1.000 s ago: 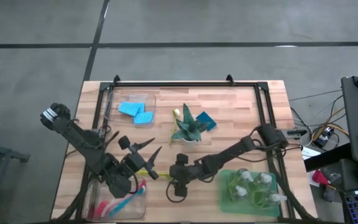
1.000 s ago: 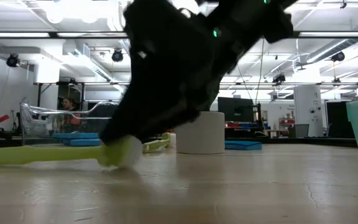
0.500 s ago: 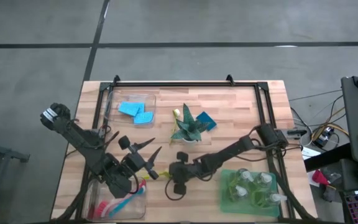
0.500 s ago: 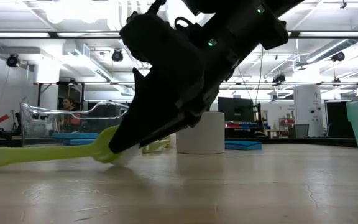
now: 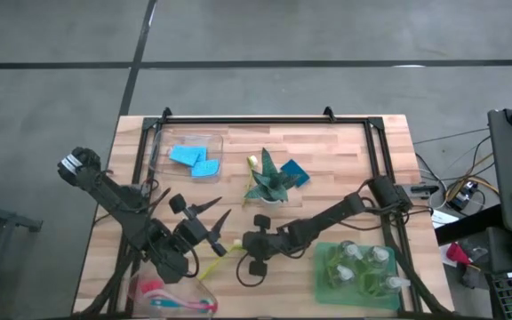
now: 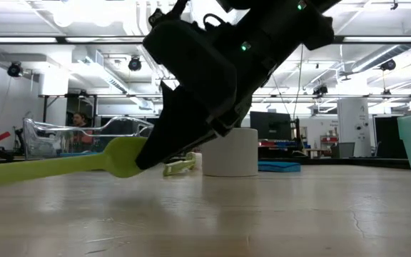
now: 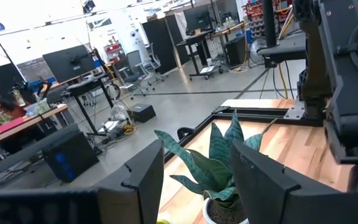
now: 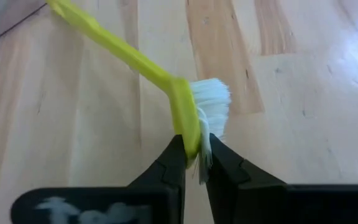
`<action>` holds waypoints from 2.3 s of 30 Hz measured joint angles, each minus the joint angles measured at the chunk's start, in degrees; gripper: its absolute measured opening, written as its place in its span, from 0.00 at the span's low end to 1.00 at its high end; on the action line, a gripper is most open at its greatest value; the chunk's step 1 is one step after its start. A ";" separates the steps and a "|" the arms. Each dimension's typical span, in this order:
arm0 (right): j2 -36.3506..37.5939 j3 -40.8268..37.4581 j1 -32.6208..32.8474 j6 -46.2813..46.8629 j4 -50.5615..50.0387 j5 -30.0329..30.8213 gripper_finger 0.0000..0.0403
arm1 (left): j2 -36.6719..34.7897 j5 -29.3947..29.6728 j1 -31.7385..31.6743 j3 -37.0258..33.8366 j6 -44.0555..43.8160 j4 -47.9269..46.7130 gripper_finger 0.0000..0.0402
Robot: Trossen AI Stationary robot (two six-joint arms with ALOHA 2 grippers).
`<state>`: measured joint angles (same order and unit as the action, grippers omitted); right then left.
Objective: Pick & Place Kitchen Sink Supplies
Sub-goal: Put the yellow dish brush into the bottom transparent bin
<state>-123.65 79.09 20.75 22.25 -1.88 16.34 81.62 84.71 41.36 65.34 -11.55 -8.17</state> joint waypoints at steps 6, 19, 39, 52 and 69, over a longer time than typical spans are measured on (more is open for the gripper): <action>0.67 0.00 -0.04 -0.01 -0.32 1.68 0.07 | 0.00 0.00 0.02 -0.02 -0.34 -1.06 0.45; 4.06 0.00 -0.44 -1.26 -1.31 8.08 0.07 | 0.00 0.00 0.08 -0.04 -0.42 -1.33 0.45; 19.62 0.00 2.42 -6.98 -9.17 13.85 0.07 | -0.29 -23.22 2.58 -0.07 -6.76 -3.29 0.44; 20.82 0.05 4.15 -8.58 -11.51 17.03 0.07 | -2.38 -37.45 0.27 0.00 -30.77 -17.80 0.44; 20.82 2.91 4.84 -12.41 -11.86 18.83 0.07 | -2.29 -42.20 -1.53 0.09 -38.93 -25.30 0.19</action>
<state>-102.83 82.00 25.60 9.85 -13.74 35.17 79.33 42.51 39.83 65.43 -50.48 -33.47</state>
